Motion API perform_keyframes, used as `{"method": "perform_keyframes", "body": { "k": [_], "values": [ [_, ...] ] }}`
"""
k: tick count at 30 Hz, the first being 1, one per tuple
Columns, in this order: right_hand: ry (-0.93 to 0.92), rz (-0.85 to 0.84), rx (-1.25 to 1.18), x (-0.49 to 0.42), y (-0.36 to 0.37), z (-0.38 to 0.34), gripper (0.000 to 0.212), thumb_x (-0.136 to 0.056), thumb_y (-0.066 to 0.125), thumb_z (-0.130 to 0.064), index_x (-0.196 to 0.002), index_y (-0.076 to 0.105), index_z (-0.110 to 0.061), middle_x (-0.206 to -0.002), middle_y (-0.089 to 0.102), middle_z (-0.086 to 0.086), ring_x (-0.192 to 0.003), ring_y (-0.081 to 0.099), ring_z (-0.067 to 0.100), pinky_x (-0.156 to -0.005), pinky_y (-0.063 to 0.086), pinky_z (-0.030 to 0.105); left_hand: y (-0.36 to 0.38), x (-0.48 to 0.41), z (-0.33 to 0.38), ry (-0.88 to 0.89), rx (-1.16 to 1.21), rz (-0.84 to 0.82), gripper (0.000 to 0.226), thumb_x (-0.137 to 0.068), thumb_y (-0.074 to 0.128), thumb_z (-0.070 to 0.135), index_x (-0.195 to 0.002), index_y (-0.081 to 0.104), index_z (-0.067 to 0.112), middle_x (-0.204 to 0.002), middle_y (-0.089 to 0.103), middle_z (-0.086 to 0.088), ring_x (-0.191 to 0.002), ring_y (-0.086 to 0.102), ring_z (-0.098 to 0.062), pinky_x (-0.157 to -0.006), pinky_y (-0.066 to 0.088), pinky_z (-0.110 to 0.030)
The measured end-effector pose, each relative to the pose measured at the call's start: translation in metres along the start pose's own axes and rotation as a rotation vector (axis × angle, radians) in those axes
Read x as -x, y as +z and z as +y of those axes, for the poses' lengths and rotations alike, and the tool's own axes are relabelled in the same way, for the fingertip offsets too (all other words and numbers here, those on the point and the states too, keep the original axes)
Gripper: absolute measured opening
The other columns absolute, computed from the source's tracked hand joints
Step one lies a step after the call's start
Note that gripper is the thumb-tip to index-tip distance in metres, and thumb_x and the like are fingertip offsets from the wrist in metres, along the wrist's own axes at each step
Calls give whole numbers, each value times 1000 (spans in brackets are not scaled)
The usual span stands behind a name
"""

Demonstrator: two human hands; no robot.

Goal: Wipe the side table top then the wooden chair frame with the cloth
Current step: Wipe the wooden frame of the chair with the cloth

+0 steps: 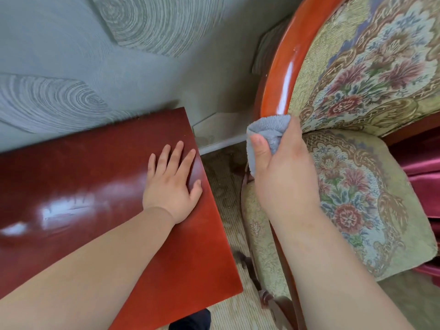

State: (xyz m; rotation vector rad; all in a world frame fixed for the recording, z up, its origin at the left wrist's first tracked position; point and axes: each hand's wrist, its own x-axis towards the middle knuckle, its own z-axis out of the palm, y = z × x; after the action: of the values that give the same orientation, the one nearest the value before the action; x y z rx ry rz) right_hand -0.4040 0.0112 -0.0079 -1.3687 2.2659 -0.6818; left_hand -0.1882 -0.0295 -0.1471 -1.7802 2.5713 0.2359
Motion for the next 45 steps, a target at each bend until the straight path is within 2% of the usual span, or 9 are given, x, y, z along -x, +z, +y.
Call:
{"method": "perform_keyframes", "body": {
  "k": [5,8,11,13,16,24,33,39,45],
  "values": [
    [79,-48,1,46,-8,34,56,-102,32,-49,-144,49,-16,-111,70,9,-97,66,32,-72,36,29,-2,-1,-1,2,-3,-14,76,-93,44,55,-163,32,28,-174,21,-4,-159,17,-32,-129,10,-56],
    [55,-29,47,41,-5,28,62,-105,29,-50,-155,38,-16,-129,66,12,-110,63,34,-78,39,31,0,0,-1,-2,-2,-13,76,-94,43,55,-164,32,27,-174,21,-4,-159,17,-32,-129,11,-56],
    [-27,-14,-29,8,-1,6,83,-99,26,-61,-165,9,-13,-169,25,11,-150,35,28,-114,34,31,0,0,-2,1,-4,-10,76,-94,43,55,-164,31,28,-174,21,-4,-160,16,-31,-129,10,-56],
    [-90,36,-118,-20,-2,-7,90,-98,29,-61,-164,-1,-8,-174,-1,9,-159,9,22,-123,17,23,0,0,-2,1,6,-3,75,-94,44,54,-163,33,28,-174,22,-4,-159,18,-32,-129,11,-56],
    [-119,64,-209,-45,-4,-14,92,-100,31,-59,-162,-8,-3,-171,-18,13,-160,-5,24,-129,11,35,0,1,-1,-11,-5,-10,75,-93,43,55,-163,34,29,-174,22,-2,-160,18,-31,-129,11,-55],
    [-56,-219,-75,31,-9,35,95,-93,21,-69,-162,-17,-16,-170,-23,9,-158,-16,21,-129,4,39,-2,0,1,-29,-13,-23,76,-92,43,55,-163,33,30,-174,22,0,-160,16,-28,-130,11,-54],
    [-431,-61,-95,-50,-9,13,90,-108,36,-47,-156,-9,13,-165,-18,33,-156,-18,42,-128,-8,46,-2,-1,0,-36,-43,-28,79,-90,41,57,-163,34,28,-174,20,1,-160,16,-27,-129,12,-54],
    [-390,-79,10,1,-7,46,94,-104,33,-60,-159,-8,4,-168,-12,30,-158,-12,40,-128,8,56,-3,-3,0,-36,-40,-27,78,-90,41,58,-163,34,28,-174,20,0,-160,17,-28,-129,13,-55],
    [-186,-81,-25,38,-5,56,74,-99,38,-62,-143,30,-3,-163,27,25,-152,29,38,-119,37,48,-3,-1,2,-45,-19,-23,77,-90,42,56,-162,37,29,-174,22,1,-160,19,-27,-129,14,-55]
  ]
}}
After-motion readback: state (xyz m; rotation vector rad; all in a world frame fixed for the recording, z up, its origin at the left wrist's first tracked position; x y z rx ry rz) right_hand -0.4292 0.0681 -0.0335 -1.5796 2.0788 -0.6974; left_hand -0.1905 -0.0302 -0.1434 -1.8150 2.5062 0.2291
